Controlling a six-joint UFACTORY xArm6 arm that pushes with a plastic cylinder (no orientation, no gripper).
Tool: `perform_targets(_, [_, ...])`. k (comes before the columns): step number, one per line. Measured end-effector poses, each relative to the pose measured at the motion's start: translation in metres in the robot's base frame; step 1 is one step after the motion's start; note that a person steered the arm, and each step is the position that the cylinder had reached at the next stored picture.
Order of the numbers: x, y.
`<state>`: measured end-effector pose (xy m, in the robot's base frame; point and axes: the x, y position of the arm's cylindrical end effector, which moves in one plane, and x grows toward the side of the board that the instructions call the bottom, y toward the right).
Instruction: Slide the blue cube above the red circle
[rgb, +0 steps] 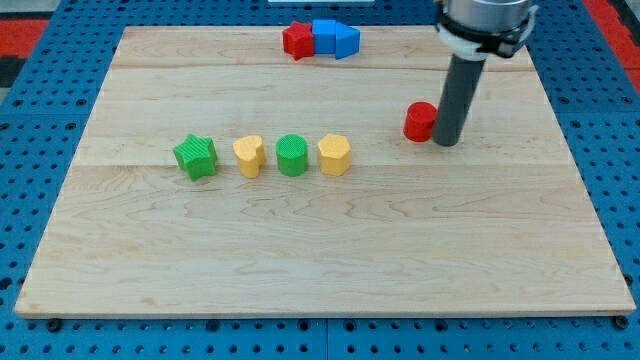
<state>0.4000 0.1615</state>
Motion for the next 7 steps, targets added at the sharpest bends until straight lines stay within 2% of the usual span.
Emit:
perform_targets(1, [-0.041, 0.027])
perform_targets(2, [-0.106, -0.002])
perform_targets(3, [-0.123, -0.027])
perform_targets(4, [-0.108, -0.105])
perform_targets(5, [-0.112, -0.199])
perform_targets(6, [-0.134, -0.276])
perform_targets(7, [-0.188, -0.291])
